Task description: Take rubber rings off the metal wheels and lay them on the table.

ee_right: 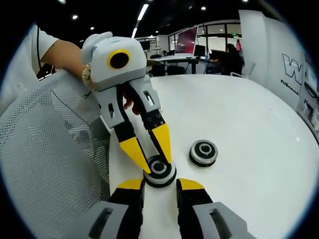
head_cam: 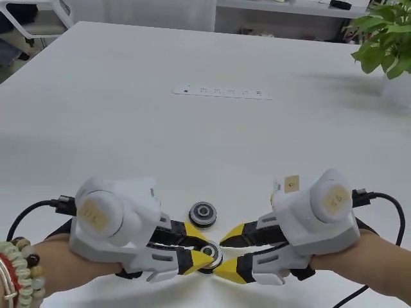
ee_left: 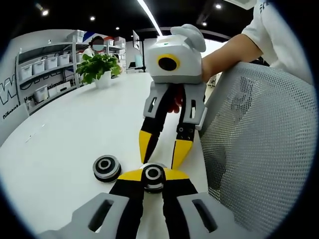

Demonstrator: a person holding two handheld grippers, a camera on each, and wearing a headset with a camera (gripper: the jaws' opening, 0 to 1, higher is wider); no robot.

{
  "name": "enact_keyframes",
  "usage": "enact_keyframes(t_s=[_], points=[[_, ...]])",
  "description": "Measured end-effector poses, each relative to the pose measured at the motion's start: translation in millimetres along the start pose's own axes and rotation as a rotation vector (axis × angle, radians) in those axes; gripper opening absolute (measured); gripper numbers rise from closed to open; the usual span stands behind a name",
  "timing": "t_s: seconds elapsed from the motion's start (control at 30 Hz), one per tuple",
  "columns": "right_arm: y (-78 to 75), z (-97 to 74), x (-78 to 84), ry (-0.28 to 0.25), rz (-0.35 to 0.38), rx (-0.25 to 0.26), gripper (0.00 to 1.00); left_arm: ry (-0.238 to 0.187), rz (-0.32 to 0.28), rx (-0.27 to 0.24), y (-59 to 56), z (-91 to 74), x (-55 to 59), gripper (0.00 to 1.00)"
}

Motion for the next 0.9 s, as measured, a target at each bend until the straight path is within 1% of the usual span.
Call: enact_keyframes(t_s=[0.13,0.17,0.23,0.37,0.4,0.53,0.67,0.8,0.87,0.9], points=[[0.1,1.3,0.7,0.005,0.002,0.004,0.20,0.001,-0.001,0.001,1.2,0.5,-0.1,0.08],[-1.2,1.6,2.5,0.017,-0.007,0.013,0.18,0.001,-0.001,0.001,1.0,0.4,0.1,0.08],[-0.1,1.7,1.9,0.011,-0.014,0.008,0.17,-0.002,0.003,-0.001,1.4,0.4,0.5,0.08],[-0.8,1.5,2.6,0.020,-0.040,0.016,0.15,-0.005,0.003,-0.002,2.9,0.8,0.6,0.08],[-1.4,1.3,3.0,0.024,-0.044,0.018,0.14,-0.005,0.001,-0.002,3.4,1.0,0.4,0.08],[-3.0,-0.6,5.6,0.040,-0.066,0.025,0.05,-0.011,0.001,-0.006,5.5,0.8,1.2,0.08],[-4.8,-0.5,5.2,0.048,-0.099,0.039,0.02,-0.012,-0.001,-0.011,7.6,1.0,1.3,0.08],[-6.7,0.2,3.7,0.054,-0.103,0.061,0.01,-0.014,-0.001,-0.021,10.1,0.9,1.8,0.08],[-10.3,-0.5,1.9,0.050,-0.088,0.085,0.00,-0.014,-0.008,-0.028,12.1,0.6,2.5,0.08],[-11.1,0.0,1.9,0.052,-0.077,0.087,0.00,-0.014,-0.009,-0.031,12.6,0.8,2.5,0.08]])
Point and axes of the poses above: the centre of the closed fingertips' face, and the gripper's own axes: z roughly forward along the fingers, y roughly to its left, x roughly out of its underside, the point moved 2 cm from there along -z, roughly backward along the fingers, and after that the axes turned 12 degrees about z, right-handed, at the moved point
